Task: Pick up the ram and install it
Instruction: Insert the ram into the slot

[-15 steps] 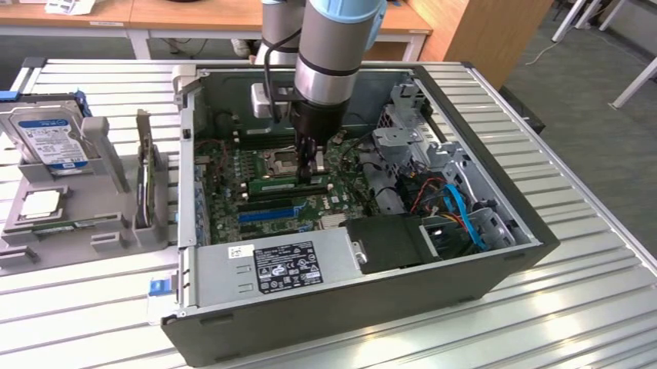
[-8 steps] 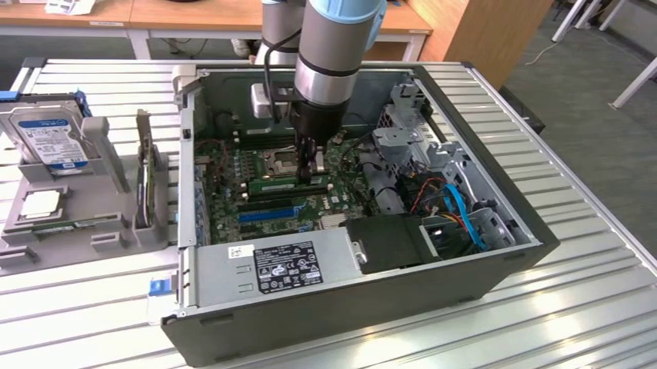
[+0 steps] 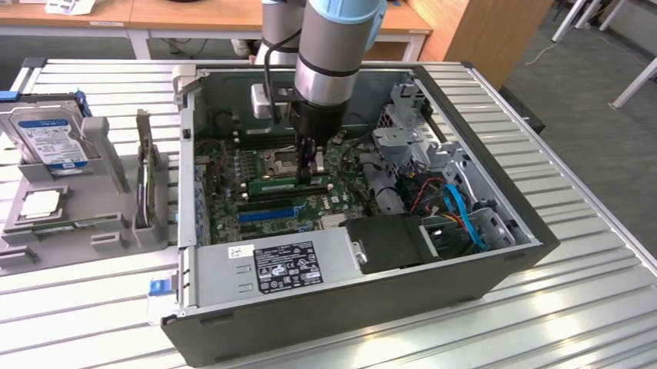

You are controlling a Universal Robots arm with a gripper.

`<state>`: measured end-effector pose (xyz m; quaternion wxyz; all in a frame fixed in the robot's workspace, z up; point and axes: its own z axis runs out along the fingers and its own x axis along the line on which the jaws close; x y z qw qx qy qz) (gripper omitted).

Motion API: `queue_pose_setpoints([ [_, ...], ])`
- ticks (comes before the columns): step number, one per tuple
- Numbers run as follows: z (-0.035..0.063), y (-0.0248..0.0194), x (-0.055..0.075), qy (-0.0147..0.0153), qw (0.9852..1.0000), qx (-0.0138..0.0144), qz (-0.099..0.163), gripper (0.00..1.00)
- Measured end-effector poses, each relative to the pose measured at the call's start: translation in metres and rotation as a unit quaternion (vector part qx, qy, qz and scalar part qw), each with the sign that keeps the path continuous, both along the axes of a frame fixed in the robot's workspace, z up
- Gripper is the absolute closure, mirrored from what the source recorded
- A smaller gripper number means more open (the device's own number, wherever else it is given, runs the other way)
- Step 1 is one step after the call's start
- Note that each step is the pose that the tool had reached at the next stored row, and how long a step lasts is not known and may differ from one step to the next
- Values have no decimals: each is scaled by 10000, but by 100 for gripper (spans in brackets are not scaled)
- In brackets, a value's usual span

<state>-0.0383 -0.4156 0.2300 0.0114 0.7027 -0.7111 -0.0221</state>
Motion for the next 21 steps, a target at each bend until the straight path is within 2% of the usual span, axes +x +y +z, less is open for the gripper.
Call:
queue_pose_setpoints([
  [21,-5,0,0,0,10000,1,0,88],
])
